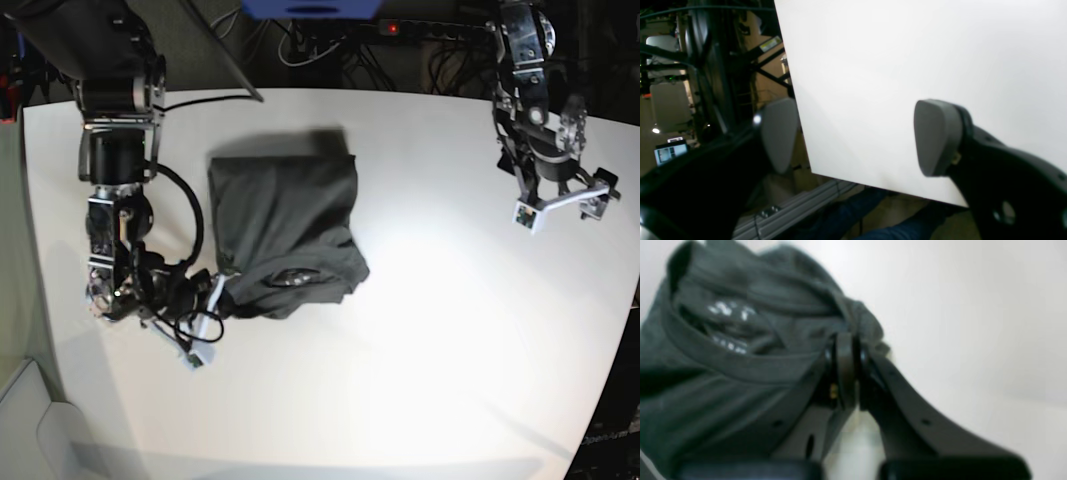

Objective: Layout the t-shirt on the table in an organized manner, then fold the t-shirt properly
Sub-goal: 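Grasp the bundle corner with the right gripper and tuck it under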

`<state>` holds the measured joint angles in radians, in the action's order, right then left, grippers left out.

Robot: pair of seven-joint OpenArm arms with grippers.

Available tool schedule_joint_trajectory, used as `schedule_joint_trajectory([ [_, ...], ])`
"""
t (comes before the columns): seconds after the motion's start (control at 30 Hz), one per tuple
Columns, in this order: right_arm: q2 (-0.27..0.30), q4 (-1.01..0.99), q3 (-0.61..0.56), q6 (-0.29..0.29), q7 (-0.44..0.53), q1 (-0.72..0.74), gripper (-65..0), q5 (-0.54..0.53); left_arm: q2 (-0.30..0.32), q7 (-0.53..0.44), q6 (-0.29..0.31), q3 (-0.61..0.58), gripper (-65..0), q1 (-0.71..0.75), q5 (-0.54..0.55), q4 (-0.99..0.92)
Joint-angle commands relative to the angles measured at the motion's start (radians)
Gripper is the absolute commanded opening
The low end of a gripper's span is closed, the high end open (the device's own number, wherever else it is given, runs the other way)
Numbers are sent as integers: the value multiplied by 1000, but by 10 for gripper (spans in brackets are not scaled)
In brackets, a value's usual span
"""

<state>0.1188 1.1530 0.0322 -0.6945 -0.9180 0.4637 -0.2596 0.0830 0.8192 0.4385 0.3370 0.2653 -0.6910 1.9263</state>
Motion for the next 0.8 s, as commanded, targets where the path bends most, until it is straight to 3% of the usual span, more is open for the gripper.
schedule_joint_trajectory([
  [0.0, 2, 38, 10, -4, 20, 16, -650, -14, 7, -8, -13, -2, -118, -8, -9, 19],
  [0.37, 2, 200, 162, -4, -65, -49, -650, -14, 5, -8, -13, -5, -118, -10, -8, 17],
  [0.77, -6, 183, 203, -4, -63, -96, -650, -10, -15, -8, -13, -6, -118, -11, -8, 15],
])
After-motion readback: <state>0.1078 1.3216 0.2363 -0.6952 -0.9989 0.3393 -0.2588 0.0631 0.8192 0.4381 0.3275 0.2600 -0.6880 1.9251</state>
